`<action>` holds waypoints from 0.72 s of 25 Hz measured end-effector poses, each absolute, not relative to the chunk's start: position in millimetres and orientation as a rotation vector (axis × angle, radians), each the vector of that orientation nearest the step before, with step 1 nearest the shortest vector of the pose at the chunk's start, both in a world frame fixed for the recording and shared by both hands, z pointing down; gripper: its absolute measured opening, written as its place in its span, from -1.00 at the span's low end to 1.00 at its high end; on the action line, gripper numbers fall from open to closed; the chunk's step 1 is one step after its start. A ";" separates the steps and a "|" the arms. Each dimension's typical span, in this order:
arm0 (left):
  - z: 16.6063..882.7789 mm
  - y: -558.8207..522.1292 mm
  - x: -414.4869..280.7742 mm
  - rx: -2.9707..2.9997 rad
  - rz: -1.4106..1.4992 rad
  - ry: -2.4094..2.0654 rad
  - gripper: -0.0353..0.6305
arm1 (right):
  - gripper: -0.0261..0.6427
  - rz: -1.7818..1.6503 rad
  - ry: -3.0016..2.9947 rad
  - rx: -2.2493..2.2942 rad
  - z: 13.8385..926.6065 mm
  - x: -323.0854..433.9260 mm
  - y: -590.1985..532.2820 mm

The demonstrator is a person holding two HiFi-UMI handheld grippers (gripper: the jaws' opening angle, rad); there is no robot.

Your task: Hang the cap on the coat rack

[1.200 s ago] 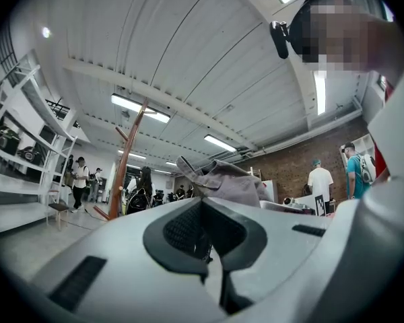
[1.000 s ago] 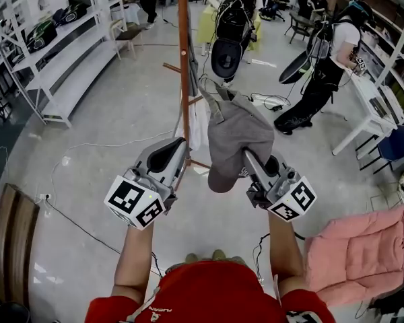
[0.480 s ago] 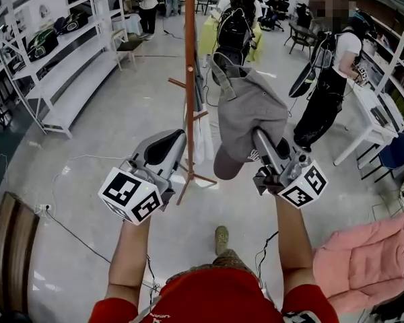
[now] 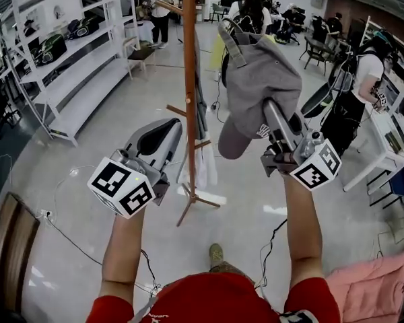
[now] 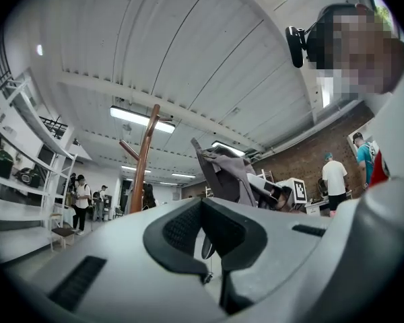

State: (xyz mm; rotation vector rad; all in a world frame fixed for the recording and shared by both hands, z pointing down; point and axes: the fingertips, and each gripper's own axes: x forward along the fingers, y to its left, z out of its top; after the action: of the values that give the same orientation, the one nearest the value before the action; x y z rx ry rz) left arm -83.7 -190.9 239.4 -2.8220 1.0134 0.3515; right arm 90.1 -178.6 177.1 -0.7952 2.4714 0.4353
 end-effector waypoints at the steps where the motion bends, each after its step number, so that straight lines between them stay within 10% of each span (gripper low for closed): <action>1: 231.5 -206.4 -78.2 -2.814 0.350 1.025 -0.87 | -0.80 0.435 2.472 -0.777 166.9 94.1 -194.6; 18: 189.0 -364.3 -38.8 -2.751 0.363 1.083 -0.87 | -0.80 0.489 2.346 -0.504 39.8 128.3 -352.8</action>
State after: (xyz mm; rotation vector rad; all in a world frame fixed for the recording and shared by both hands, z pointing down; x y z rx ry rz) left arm -38.8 -364.3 189.0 -2.7508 1.0826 0.3634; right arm 128.3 -352.8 39.8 -0.5036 2.3463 0.4886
